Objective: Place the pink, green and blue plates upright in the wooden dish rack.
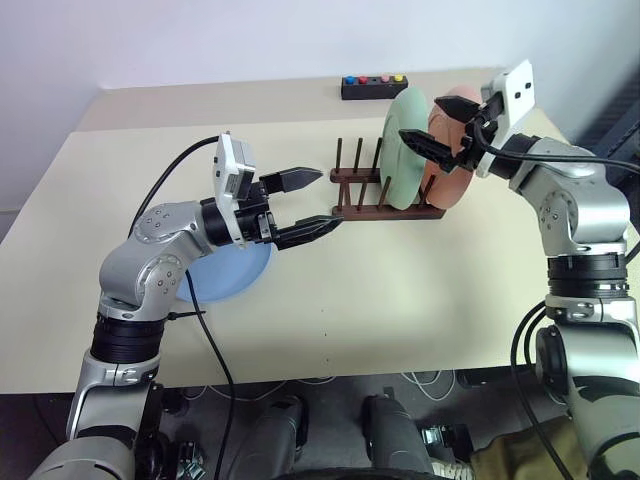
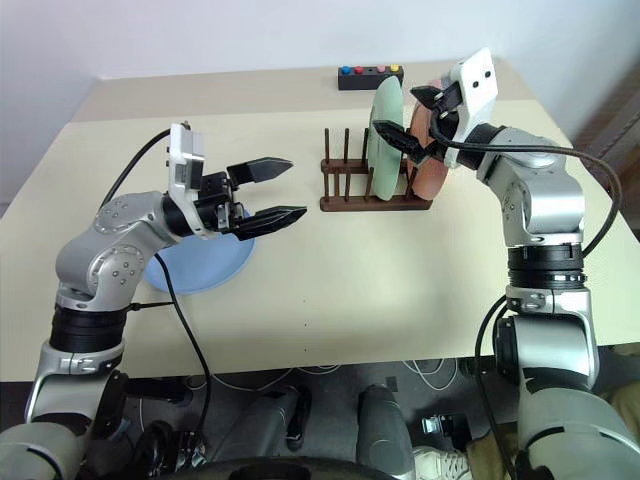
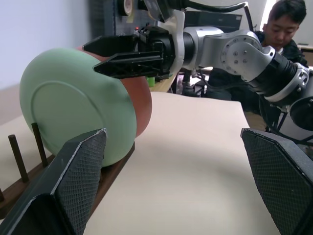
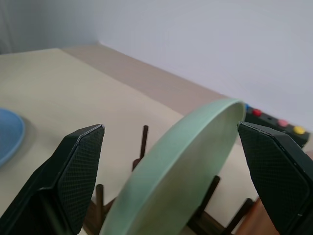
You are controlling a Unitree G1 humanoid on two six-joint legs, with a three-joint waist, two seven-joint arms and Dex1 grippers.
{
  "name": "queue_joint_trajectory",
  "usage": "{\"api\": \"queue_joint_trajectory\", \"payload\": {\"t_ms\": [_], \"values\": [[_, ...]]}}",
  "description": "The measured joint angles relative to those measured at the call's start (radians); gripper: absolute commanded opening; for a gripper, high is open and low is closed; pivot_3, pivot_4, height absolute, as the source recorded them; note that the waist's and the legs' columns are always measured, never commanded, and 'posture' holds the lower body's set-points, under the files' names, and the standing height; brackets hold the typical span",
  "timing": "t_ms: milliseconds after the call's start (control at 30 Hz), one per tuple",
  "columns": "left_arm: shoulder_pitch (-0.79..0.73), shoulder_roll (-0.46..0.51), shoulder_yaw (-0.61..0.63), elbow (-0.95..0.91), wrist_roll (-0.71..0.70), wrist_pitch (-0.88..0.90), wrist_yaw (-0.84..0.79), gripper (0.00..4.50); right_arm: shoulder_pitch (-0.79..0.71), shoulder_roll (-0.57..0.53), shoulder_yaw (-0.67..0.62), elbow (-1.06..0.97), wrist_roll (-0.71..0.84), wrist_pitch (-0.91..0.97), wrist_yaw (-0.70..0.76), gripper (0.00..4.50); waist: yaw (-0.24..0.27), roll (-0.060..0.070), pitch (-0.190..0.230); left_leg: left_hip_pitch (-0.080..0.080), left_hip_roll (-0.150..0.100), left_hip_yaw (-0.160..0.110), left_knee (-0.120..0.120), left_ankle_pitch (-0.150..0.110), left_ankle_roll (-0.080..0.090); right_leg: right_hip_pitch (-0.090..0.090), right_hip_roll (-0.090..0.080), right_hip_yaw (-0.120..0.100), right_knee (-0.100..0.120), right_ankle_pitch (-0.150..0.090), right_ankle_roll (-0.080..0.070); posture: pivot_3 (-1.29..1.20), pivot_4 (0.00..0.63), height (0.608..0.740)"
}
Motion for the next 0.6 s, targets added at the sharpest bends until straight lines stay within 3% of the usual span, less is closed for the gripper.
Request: {"api": "queue_joint_trajectory", "payload": {"t_ms": [133, 300, 433, 600], "values": [[0.000, 0.000, 0.000, 0.003, 0.000, 0.000, 0.000, 4.50, -0.013, -0.007, -0.023, -0.014, 0.021, 0.026, -0.012, 4.45, 0.001, 0.000, 0.000, 0.000, 0.000, 0.000, 0.000, 0.000, 0.000, 0.000, 0.000, 0.000, 0.000, 0.000, 0.000, 0.00, 0.150, 0.740], [-0.015, 0.011, -0.001, 0.042, 0.025, -0.011, 0.003, 4.50, 0.005, -0.004, -0.150, -0.113, 0.227, 0.141, 0.050, 4.45, 0.003, 0.000, 0.000, 0.000, 0.000, -0.001, -0.001, 0.000, 0.000, 0.000, 0.000, 0.000, -0.001, 0.000, 0.000, 0.00, 0.150, 0.740], [-0.023, 0.097, 0.014, 0.117, 0.087, -0.025, 0.018, 4.50, 0.113, -0.064, -0.233, -0.307, 0.528, 0.361, 0.182, 4.45, 0.003, 0.000, 0.000, 0.000, 0.000, -0.001, -0.001, 0.000, 0.000, 0.001, 0.000, -0.001, -0.001, 0.000, 0.000, 0.00, 0.150, 0.740], [-0.061, 0.197, 0.078, 0.238, 0.126, 0.005, 0.075, 4.50, 0.250, -0.117, -0.229, -0.470, 0.644, 0.455, 0.220, 4.45, -0.001, 0.000, 0.000, 0.000, 0.001, -0.001, -0.001, 0.000, 0.000, 0.000, 0.000, -0.001, -0.001, 0.000, 0.000, 0.00, 0.150, 0.740]]}}
